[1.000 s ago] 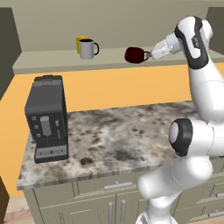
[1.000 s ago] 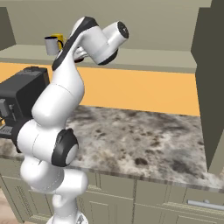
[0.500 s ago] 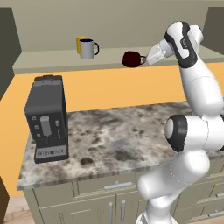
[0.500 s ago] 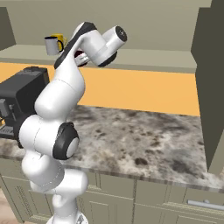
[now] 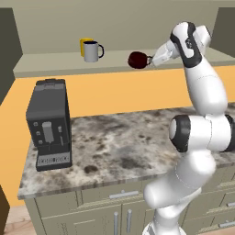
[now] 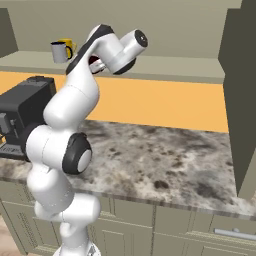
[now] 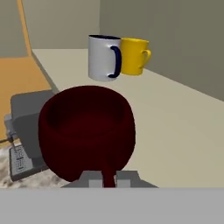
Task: Pick the mug on the counter and place it in the cabinet with the handle facing the right, like the mugs already inside.
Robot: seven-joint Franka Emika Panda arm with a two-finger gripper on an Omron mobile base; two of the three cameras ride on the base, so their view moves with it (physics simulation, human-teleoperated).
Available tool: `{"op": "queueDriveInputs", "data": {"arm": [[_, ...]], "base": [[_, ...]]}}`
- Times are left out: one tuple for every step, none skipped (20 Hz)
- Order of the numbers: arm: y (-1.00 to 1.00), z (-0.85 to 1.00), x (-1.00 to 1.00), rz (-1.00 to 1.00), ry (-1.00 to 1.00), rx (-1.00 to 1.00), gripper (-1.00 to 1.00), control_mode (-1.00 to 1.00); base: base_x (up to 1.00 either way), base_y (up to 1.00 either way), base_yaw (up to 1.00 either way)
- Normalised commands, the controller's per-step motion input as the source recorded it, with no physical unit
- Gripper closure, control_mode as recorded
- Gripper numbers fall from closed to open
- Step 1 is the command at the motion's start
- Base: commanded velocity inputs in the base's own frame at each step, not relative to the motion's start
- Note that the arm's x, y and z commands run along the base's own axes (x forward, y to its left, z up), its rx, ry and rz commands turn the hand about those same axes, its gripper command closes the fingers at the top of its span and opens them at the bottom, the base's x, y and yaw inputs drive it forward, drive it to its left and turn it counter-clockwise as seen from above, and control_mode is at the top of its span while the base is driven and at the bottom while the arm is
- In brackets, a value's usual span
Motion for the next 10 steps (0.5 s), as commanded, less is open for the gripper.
{"op": "queueDriveInputs", "data": {"arm": [[-0.19,0.0,0.46,-0.03,-0.01,0.0,1.0,-1.0],[-0.18,0.0,0.49,-0.03,-0.01,0.0,1.0,-1.0],[-0.19,0.0,0.49,-0.03,-0.01,0.0,1.0,-1.0],[-0.19,0.0,0.52,-0.03,-0.01,0.0,1.0,-1.0],[-0.18,0.0,0.55,-0.03,0.0,0.0,1.0,-1.0],[-0.17,0.0,0.57,-0.02,0.0,0.0,1.0,-1.0],[-0.16,0.0,0.56,-0.01,0.0,0.01,1.0,-1.0],[-0.14,0.0,0.56,-0.01,0.0,0.03,1.0,-1.0],[-0.11,0.0,0.52,0.0,0.0,0.02,1.0,-1.0],[-0.07,0.0,0.49,0.0,0.0,0.03,1.0,-1.0]], "base": [[0.0,0.0,0.0],[0.0,0.0,0.0],[0.0,0.0,0.0],[0.0,0.0,0.0],[0.0,0.0,0.0],[0.0,0.0,0.0],[0.0,0.0,0.0],[0.0,0.0,0.0],[0.0,0.0,0.0],[0.0,0.0,0.0]]}}
